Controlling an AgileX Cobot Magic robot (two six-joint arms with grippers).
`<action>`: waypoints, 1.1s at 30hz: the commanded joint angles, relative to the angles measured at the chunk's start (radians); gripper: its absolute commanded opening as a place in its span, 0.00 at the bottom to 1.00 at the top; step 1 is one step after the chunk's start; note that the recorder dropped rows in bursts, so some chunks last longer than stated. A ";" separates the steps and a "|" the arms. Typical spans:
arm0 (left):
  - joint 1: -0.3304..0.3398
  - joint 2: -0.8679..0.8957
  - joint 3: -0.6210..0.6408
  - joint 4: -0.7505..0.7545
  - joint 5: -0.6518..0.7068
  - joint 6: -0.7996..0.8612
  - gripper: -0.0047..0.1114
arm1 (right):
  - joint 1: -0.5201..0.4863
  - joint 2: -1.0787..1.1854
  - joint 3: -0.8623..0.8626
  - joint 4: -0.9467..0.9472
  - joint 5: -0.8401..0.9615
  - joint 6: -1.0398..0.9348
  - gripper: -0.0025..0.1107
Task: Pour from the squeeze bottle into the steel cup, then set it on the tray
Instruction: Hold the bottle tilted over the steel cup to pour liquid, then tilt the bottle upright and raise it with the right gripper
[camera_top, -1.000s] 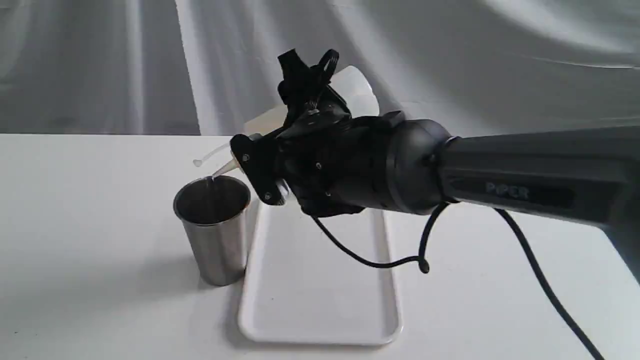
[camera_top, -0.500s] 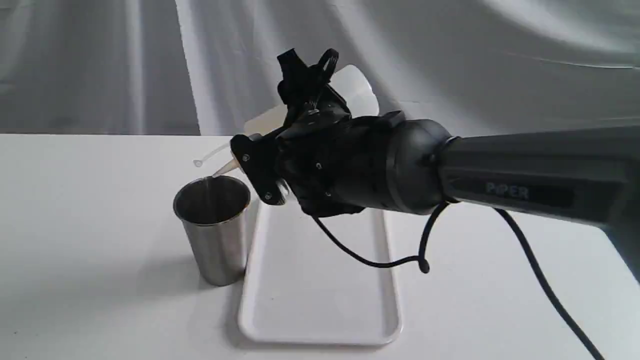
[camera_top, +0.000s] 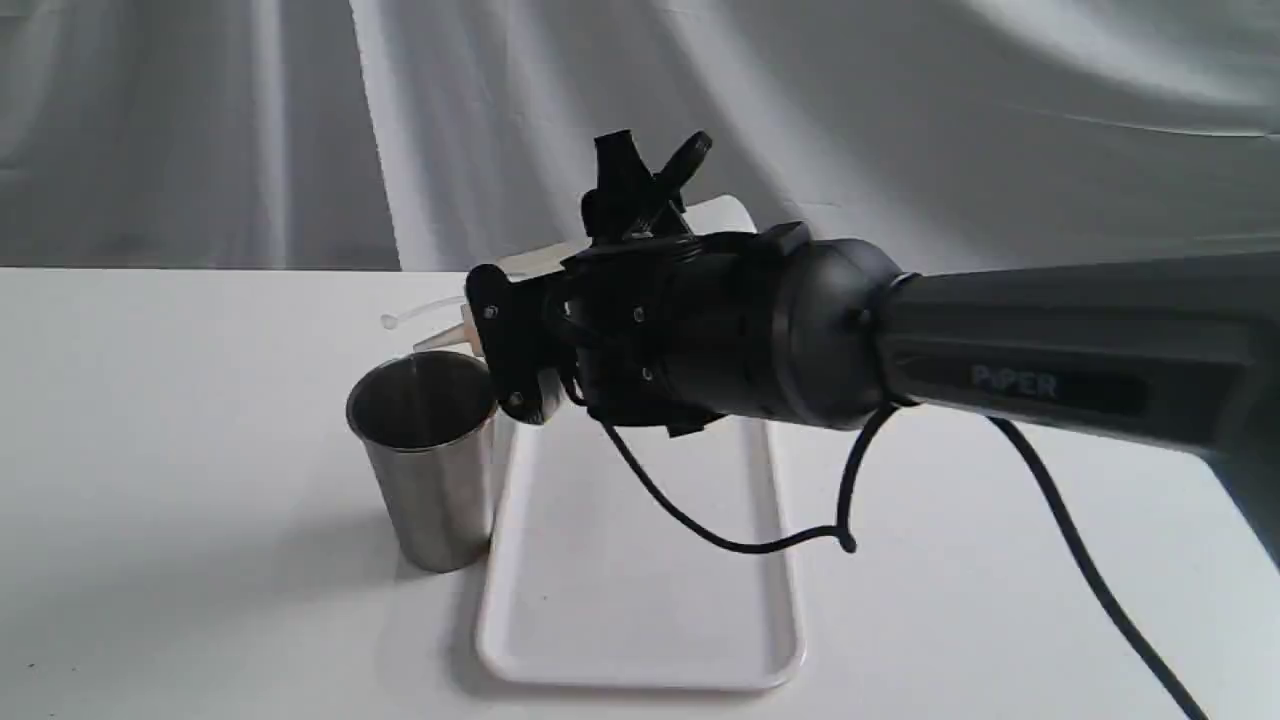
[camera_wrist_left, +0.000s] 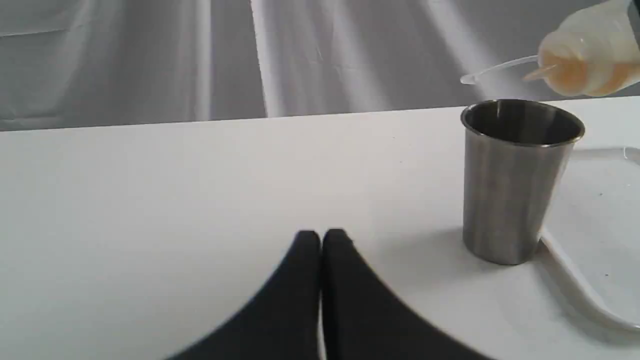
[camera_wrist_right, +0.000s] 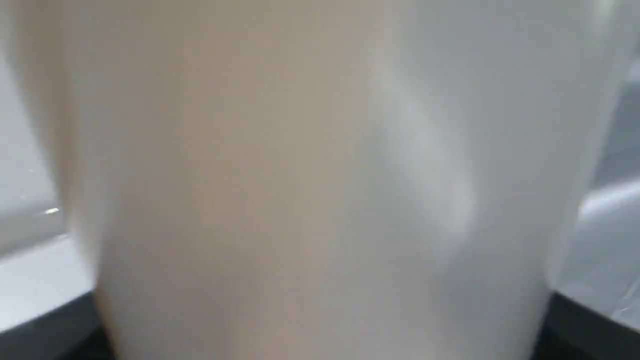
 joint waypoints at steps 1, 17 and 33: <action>-0.005 -0.003 0.004 0.001 -0.008 -0.005 0.04 | -0.002 -0.018 -0.008 -0.004 0.010 0.116 0.02; -0.005 -0.003 0.004 0.001 -0.008 -0.003 0.04 | -0.050 -0.066 0.036 0.037 -0.058 0.464 0.02; -0.005 -0.003 0.004 0.001 -0.008 -0.003 0.04 | -0.183 -0.286 0.306 0.033 -0.544 1.022 0.02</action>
